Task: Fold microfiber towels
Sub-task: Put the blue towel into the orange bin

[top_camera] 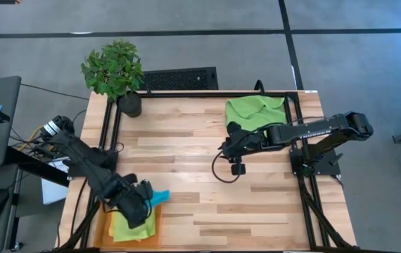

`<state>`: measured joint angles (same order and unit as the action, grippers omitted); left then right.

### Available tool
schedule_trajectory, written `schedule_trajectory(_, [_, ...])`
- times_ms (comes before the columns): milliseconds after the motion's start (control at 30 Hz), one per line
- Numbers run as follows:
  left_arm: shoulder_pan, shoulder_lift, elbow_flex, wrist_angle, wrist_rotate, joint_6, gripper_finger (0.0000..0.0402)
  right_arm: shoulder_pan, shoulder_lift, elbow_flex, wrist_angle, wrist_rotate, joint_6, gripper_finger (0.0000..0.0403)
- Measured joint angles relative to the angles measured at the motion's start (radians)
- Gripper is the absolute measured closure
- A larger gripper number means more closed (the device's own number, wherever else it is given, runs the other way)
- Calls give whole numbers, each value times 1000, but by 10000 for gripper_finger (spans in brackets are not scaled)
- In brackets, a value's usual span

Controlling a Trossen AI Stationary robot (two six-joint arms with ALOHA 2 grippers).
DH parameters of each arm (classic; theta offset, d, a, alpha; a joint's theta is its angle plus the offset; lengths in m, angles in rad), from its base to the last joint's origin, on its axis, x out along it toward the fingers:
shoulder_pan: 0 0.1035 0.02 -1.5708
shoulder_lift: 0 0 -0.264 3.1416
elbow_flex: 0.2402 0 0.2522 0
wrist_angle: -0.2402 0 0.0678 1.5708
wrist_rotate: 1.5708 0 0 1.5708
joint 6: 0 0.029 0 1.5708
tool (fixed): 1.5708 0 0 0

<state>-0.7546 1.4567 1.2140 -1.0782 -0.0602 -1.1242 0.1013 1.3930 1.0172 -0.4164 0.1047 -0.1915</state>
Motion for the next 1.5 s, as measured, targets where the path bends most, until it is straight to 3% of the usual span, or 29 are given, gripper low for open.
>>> schedule_trajectory(267, [-102, 0, 8, 102, 32, -243, 401, 23, 0, 0, 0, 0, 0, 242])
schedule_trajectory(433, [-154, 15, 8, 138, -55, -333, 401, 23, 0, 0, 0, 0, 0, 242])
schedule_trajectory(533, [-167, 68, 8, 149, -39, -354, 401, 23, 0, 0, 0, 0, 0, 242])
schedule_trajectory(733, [-168, 188, 7, 174, 115, -358, 401, 23, 0, 0, 3, 0, -1, 242])
schedule_trajectory(933, [-168, 226, 7, 267, 180, -389, 401, 23, 0, 0, 3, 0, -1, 242])
schedule_trajectory(1200, [-159, 226, 7, 260, 157, -425, 395, 23, 0, 0, 6, 0, -1, 242])
schedule_trajectory(1500, [-131, 226, 7, 258, 152, -408, 342, 23, 0, 0, 6, 0, -3, 242])
